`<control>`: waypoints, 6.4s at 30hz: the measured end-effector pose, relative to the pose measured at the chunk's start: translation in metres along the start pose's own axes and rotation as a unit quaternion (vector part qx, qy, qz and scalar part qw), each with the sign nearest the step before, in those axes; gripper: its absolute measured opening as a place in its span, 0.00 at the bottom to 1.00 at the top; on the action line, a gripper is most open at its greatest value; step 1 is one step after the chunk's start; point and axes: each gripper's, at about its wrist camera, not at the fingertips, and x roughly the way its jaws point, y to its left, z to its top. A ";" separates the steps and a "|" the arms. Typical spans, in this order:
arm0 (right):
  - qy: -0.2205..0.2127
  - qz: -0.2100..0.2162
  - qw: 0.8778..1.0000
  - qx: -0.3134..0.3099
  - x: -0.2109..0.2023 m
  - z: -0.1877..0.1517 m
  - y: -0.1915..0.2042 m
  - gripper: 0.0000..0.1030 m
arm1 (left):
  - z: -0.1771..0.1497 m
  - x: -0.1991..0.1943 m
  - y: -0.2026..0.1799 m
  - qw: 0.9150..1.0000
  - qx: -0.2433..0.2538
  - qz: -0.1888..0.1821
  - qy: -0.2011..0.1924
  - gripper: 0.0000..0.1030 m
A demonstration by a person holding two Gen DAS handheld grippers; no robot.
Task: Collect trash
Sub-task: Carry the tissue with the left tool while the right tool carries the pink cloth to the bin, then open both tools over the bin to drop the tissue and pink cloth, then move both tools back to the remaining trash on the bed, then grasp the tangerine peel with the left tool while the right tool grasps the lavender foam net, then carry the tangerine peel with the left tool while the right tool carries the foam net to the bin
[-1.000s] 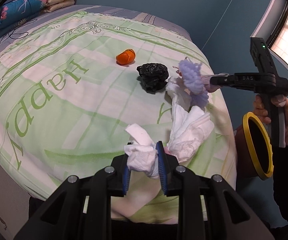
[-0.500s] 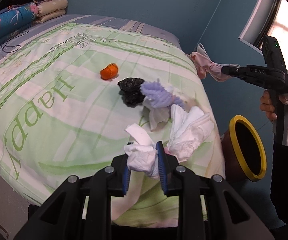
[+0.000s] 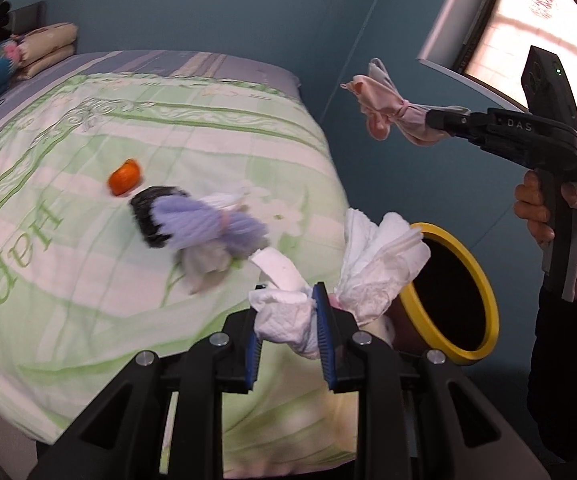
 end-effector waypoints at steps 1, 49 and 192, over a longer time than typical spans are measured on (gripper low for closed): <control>-0.004 -0.005 1.000 0.005 -0.008 -0.003 -0.004 0.07 | 0.002 0.003 -0.008 1.000 0.006 -0.011 0.000 0.22; -0.056 -0.177 0.973 0.138 -0.119 -0.105 -0.127 0.08 | -0.022 0.160 -0.204 0.973 0.131 -0.137 0.133 0.22; 0.024 0.038 0.995 -0.084 0.094 -0.042 0.084 0.18 | 0.060 0.042 0.199 0.974 -0.159 0.162 -0.007 0.36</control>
